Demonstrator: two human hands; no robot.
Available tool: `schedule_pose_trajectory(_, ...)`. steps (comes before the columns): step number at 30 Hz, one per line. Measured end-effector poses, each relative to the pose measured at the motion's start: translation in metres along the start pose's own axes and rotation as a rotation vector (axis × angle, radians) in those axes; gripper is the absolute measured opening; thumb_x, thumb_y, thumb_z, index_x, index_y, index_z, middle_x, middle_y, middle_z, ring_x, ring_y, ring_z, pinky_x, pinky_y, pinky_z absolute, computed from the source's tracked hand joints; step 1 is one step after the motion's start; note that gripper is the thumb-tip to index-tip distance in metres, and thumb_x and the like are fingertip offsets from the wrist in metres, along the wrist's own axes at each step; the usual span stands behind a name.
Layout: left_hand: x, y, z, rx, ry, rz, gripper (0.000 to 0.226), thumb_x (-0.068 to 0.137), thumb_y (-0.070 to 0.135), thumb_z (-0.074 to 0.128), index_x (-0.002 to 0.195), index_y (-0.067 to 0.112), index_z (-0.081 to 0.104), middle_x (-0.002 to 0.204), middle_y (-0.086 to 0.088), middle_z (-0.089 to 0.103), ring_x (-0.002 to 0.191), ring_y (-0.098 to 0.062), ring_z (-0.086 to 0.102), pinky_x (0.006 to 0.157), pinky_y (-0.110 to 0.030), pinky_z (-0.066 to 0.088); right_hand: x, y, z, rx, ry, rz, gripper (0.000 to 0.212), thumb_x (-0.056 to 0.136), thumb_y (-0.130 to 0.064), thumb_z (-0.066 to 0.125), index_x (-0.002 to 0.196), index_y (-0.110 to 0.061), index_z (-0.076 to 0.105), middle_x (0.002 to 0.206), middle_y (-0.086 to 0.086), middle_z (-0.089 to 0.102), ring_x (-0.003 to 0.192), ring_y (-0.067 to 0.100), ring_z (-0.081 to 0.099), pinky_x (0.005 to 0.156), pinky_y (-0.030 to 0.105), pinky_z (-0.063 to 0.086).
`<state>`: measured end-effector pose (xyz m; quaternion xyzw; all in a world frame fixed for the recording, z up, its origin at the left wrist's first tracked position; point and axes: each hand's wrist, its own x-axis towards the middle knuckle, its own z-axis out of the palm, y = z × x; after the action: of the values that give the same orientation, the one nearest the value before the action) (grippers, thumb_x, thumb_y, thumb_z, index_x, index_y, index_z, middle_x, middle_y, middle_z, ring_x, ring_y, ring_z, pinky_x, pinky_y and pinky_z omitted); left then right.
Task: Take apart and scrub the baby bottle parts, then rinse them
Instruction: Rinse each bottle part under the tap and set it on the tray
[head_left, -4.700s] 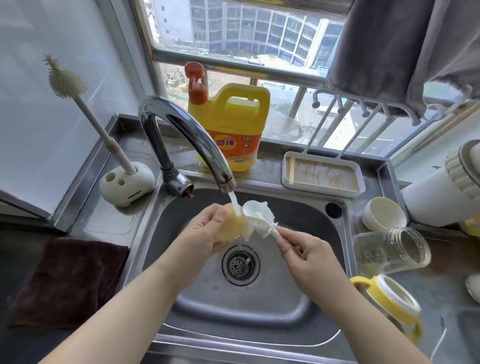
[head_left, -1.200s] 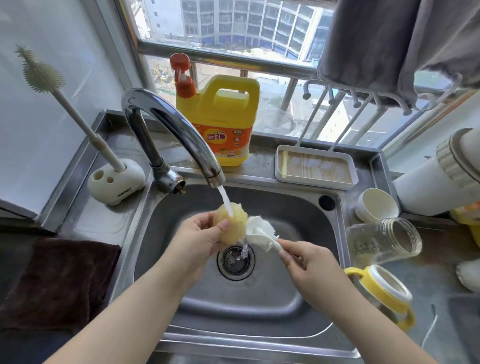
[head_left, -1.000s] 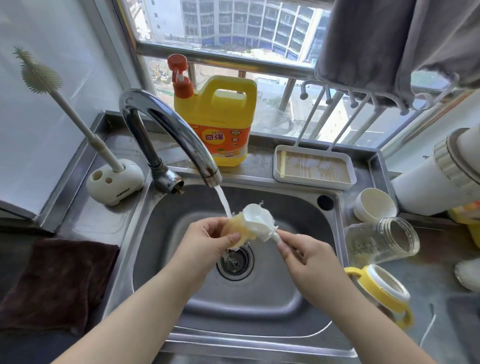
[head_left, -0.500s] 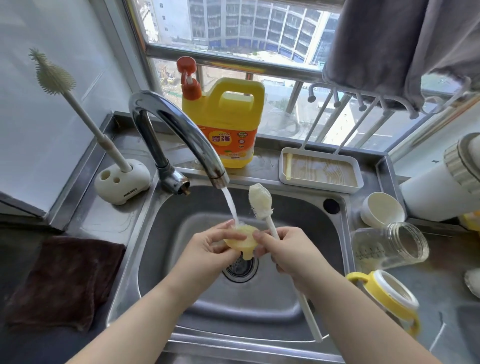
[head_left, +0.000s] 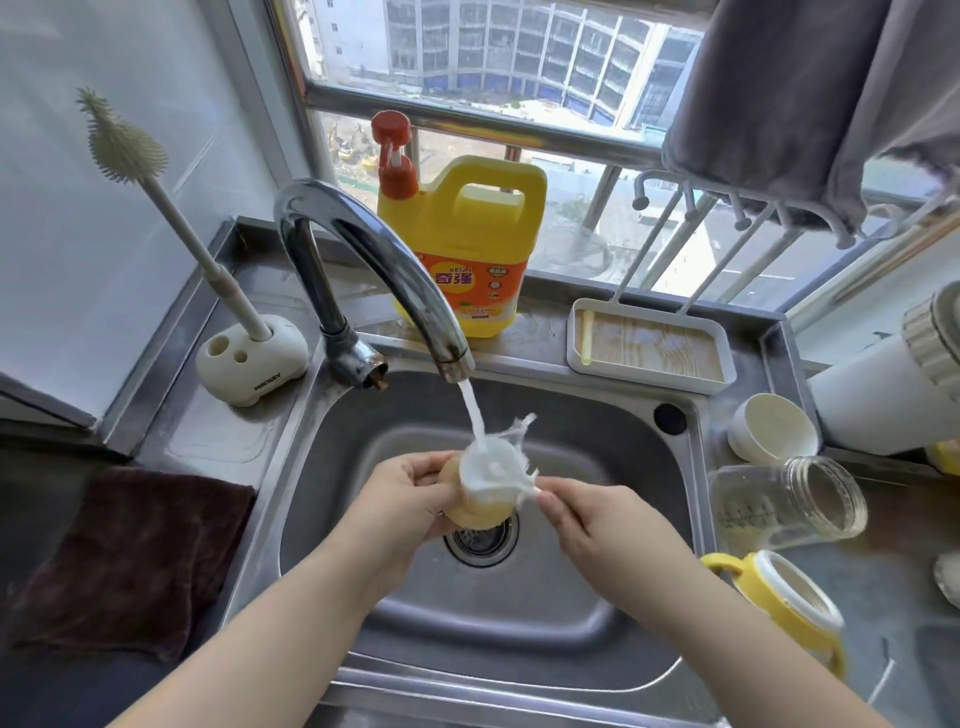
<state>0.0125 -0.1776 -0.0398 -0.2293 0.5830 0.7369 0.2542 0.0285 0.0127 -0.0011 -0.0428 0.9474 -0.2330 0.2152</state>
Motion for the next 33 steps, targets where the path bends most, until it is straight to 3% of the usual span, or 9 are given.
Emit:
schedule_pose_trajectory(3, 0.001, -0.002, 0.004, 0.039, 0.035, 0.002, 0.033, 0.083, -0.018, 0.052, 0.101, 0.006, 0.067, 0.083, -0.007, 0.074, 0.074, -0.015, 0.07, 0.06, -0.025, 0.056, 0.0, 0.007, -0.007, -0.236, 0.033, 0.006, 0.035, 0.098, -0.049, 0.028, 0.122, -0.043, 0.052, 0.109, -0.012, 0.063, 0.105, 0.014, 0.058, 0.077, 0.029, 0.046)
schedule_pose_trajectory(7, 0.005, -0.003, 0.006, 0.083, 0.063, 0.012, 0.037, 0.079, -0.019, 0.053, 0.103, 0.006, 0.067, 0.088, -0.009, 0.074, 0.078, -0.017, 0.07, 0.068, -0.028, 0.058, 0.003, 0.002, 0.001, -0.308, 0.123, -0.068, 0.037, 0.098, -0.05, 0.026, 0.119, -0.035, 0.053, 0.102, -0.008, 0.058, 0.097, 0.018, 0.06, 0.073, 0.029, 0.045)
schedule_pose_trajectory(10, 0.008, -0.004, 0.002, 0.127, 0.09, 0.006, 0.036, 0.081, -0.02, 0.05, 0.1, 0.005, 0.067, 0.087, -0.01, 0.074, 0.075, -0.016, 0.07, 0.067, -0.026, 0.058, 0.0, 0.014, 0.0, -0.306, 0.108, 0.006, 0.039, 0.098, -0.052, 0.026, 0.115, -0.035, 0.056, 0.104, -0.009, 0.059, 0.099, 0.016, 0.059, 0.074, 0.028, 0.044)
schedule_pose_trajectory(15, 0.014, -0.02, 0.016, 0.266, 0.091, -0.033, 0.025, 0.084, -0.011, 0.056, 0.08, 0.007, 0.072, 0.075, -0.009, 0.073, 0.07, -0.019, 0.065, 0.077, -0.034, 0.054, -0.016, 0.042, -0.015, -0.201, 0.259, 0.15, 0.034, 0.097, -0.047, 0.032, 0.107, -0.032, 0.062, 0.102, -0.009, 0.065, 0.098, 0.016, 0.059, 0.072, 0.029, 0.043)
schedule_pose_trajectory(19, 0.018, -0.04, 0.037, 0.435, 0.143, -0.051, 0.022, 0.075, -0.014, 0.062, 0.078, 0.006, 0.069, 0.071, -0.007, 0.068, 0.066, -0.019, 0.063, 0.061, -0.025, 0.054, -0.029, 0.056, -0.024, -0.156, 0.258, 0.229, 0.031, 0.096, -0.044, 0.038, 0.101, -0.03, 0.066, 0.091, -0.006, 0.068, 0.093, 0.02, 0.061, 0.07, 0.031, 0.046)
schedule_pose_trajectory(23, 0.015, -0.042, 0.062, 0.516, 0.114, 0.007, 0.031, 0.075, -0.009, 0.065, 0.071, 0.022, 0.068, 0.074, 0.0, 0.071, 0.071, -0.016, 0.065, 0.074, -0.034, 0.056, -0.029, 0.067, -0.021, 0.168, 0.217, 0.327, 0.023, 0.091, -0.039, 0.053, 0.089, -0.024, 0.07, 0.063, -0.008, 0.057, 0.07, 0.014, 0.056, 0.061, 0.025, 0.041)
schedule_pose_trajectory(26, 0.01, -0.035, 0.081, 0.455, -0.012, 0.094, 0.027, 0.079, -0.005, 0.067, 0.083, 0.021, 0.07, 0.076, 0.005, 0.073, 0.069, -0.005, 0.066, 0.071, -0.025, 0.055, -0.022, 0.076, -0.016, 0.321, 0.113, 0.373, 0.024, 0.086, -0.036, 0.063, 0.072, -0.016, 0.063, 0.054, -0.007, 0.047, 0.054, 0.009, 0.043, 0.048, 0.016, 0.031)
schedule_pose_trajectory(30, 0.01, -0.022, 0.102, 0.308, -0.132, 0.211, 0.022, 0.079, -0.005, 0.069, 0.094, 0.011, 0.07, 0.083, -0.001, 0.075, 0.074, -0.006, 0.068, 0.066, -0.015, 0.051, -0.015, 0.086, -0.025, 0.589, 0.092, 0.363, 0.017, 0.081, -0.034, 0.071, 0.085, -0.018, 0.07, 0.063, -0.009, 0.06, 0.062, 0.007, 0.054, 0.057, 0.021, 0.04)
schedule_pose_trajectory(33, 0.008, -0.015, 0.114, 0.18, -0.178, 0.224, 0.02, 0.077, 0.001, 0.07, 0.096, 0.006, 0.069, 0.085, -0.005, 0.075, 0.078, -0.011, 0.068, 0.068, -0.018, 0.052, -0.014, 0.088, -0.035, 0.748, 0.084, 0.29, 0.012, 0.081, -0.026, 0.072, 0.082, -0.014, 0.071, 0.05, -0.01, 0.056, 0.049, 0.002, 0.051, 0.053, 0.017, 0.037)
